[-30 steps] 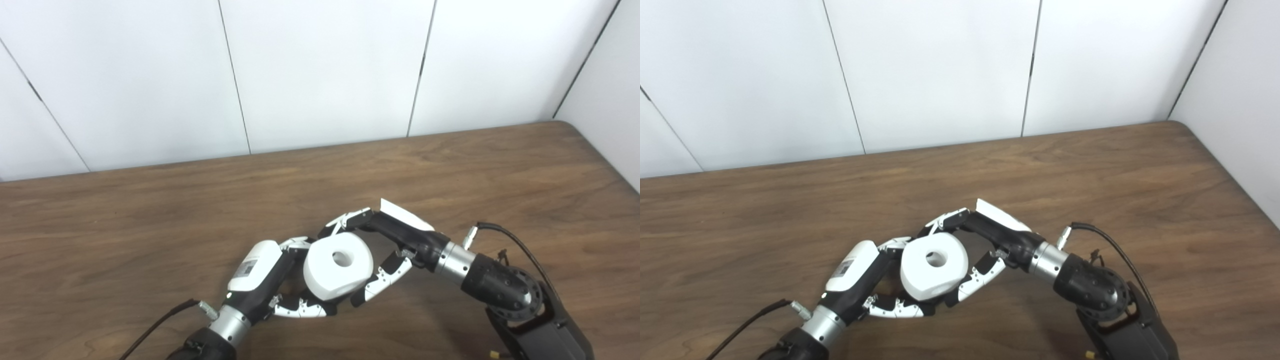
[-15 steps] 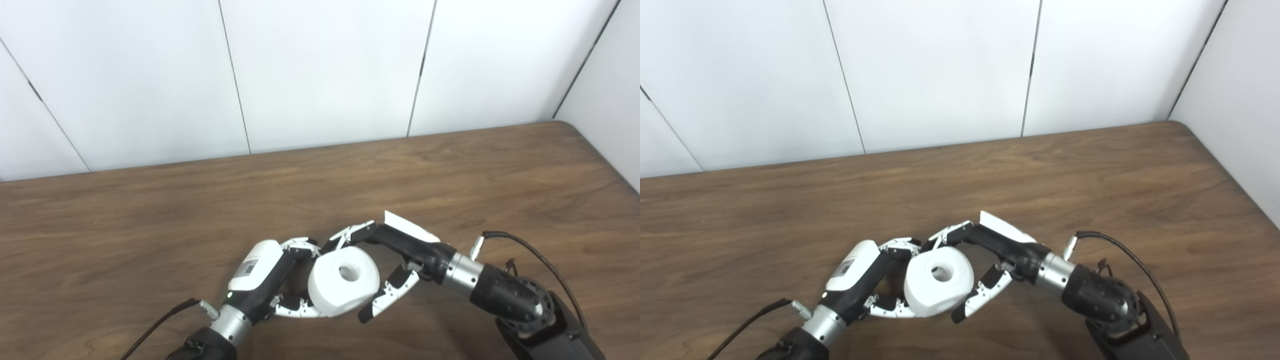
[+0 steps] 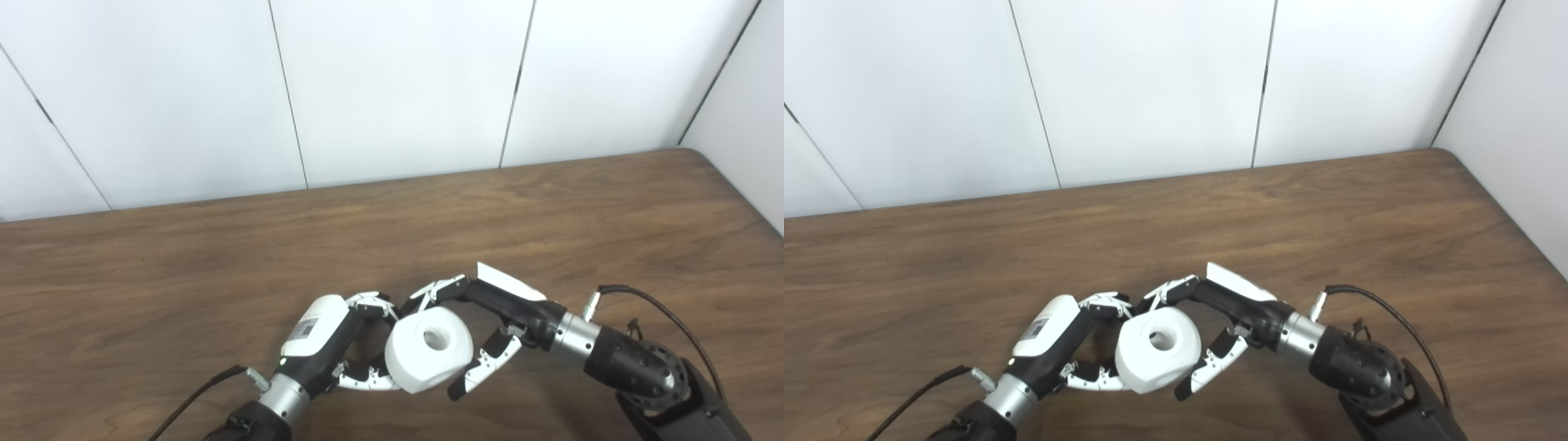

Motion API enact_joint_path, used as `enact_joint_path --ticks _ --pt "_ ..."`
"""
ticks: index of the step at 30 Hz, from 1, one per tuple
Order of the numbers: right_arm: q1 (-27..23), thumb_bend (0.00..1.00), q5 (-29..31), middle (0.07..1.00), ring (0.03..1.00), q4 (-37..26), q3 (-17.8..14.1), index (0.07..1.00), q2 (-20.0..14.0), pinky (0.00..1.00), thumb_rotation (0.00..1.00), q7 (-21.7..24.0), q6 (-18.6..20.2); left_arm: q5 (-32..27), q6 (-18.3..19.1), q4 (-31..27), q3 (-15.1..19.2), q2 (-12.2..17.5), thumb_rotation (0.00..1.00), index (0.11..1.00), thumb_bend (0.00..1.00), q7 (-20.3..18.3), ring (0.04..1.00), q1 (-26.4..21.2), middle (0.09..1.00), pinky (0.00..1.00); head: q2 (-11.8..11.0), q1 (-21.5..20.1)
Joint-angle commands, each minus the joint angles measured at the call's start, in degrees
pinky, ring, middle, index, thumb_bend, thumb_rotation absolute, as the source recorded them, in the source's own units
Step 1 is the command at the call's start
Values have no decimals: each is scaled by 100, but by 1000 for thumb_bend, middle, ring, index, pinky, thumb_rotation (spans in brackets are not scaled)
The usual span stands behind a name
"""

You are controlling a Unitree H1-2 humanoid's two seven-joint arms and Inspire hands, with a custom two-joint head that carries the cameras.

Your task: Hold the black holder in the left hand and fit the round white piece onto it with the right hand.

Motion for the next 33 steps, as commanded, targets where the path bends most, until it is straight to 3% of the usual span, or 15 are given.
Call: enact_joint_path --ticks 1,18,33 --pt "-237 512 -107 737 790 -41 -42 487 30 720 141 -142 -243 4 3 -9 -87 17 72 495 522 -146 847 78 714 736 -33 -13" --pt "-416 512 -248 712 759 327 -99 487 222 674 136 -401 -1000 31 -80 111 -109 -33 70 494 522 -18 842 135 709 737 -164 38" --pt "-247 514 -353 712 761 201 -28 486 59 657 137 -277 -802 63 129 -94 -181 -81 72 495 522 -94 844 129 716 741 38 78"
